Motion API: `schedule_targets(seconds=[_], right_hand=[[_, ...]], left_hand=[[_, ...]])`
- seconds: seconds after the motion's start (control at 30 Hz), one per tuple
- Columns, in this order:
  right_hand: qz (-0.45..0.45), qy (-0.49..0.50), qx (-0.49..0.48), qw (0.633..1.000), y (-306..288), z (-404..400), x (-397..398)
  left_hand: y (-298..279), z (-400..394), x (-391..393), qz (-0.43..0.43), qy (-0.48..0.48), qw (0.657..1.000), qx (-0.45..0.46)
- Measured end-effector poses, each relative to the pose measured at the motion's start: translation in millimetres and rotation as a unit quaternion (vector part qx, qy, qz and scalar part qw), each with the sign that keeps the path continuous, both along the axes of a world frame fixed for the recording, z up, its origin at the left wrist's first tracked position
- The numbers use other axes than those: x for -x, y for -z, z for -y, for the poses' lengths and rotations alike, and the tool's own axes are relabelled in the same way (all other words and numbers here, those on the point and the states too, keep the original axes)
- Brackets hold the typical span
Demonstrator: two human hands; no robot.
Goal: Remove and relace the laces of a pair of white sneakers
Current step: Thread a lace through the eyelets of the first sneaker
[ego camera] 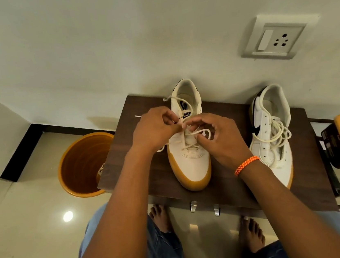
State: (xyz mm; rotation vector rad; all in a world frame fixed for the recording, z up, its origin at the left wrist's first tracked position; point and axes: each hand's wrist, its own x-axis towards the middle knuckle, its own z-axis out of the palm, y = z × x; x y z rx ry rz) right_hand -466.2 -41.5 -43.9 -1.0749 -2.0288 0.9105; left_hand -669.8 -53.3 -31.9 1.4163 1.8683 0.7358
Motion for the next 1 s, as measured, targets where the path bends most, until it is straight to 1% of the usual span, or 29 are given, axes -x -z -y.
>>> schedule_targets(seconds=[0.1, 0.2, 0.37, 0.43, 0.5, 0.63, 0.7, 0.8, 0.9, 1.0], right_hand=[[0.046, 0.011, -0.02, 0.999, 6.3, -1.3, 0.1], [0.073, 0.01, -0.011, 0.997, 8.1, -0.2, 1.0], [0.1, 0.003, 0.015, 0.995, 6.6, -1.3, -2.4], [0.123, -0.004, 0.008, 0.992, 7.5, -1.7, -2.6], [0.135, -0.007, 0.006, 0.991, 8.6, -1.4, -1.8], [0.153, 0.0, 0.012, 0.988, 10.1, -1.8, -2.1], [0.16, 0.006, 0.015, 0.987, 11.0, -2.1, -2.2], [0.17, 0.013, 0.019, 0.985, 11.4, -2.0, -2.6], [0.171, 0.018, 0.021, 0.985, 11.0, -1.2, -2.6], [0.174, 0.023, 0.024, 0.984, 11.5, 0.3, -1.5]], left_hand=[[2.8, -0.3, -0.7, -0.036, 0.015, 0.998, 0.044], [2.4, -0.3, -2.0, -0.083, 0.03, 0.995, 0.036], [-1.0, 1.9, -0.5, -0.073, 0.021, 0.997, -0.001], [-3.9, 1.9, -0.1, -0.029, -0.002, 0.999, -0.036], [-6.7, 0.7, 0.9, 0.025, -0.044, 0.996, -0.075], [-14.1, 0.4, -0.1, 0.109, -0.096, 0.983, -0.114], [-16.9, 0.6, -0.6, 0.144, -0.116, 0.973, -0.135], [-20.9, -0.2, 0.5, 0.213, -0.149, 0.95, -0.175], [-25.9, -0.1, 1.7, 0.247, -0.161, 0.928, -0.227], [-28.4, 0.6, -0.9, 0.251, -0.129, 0.925, -0.253]])
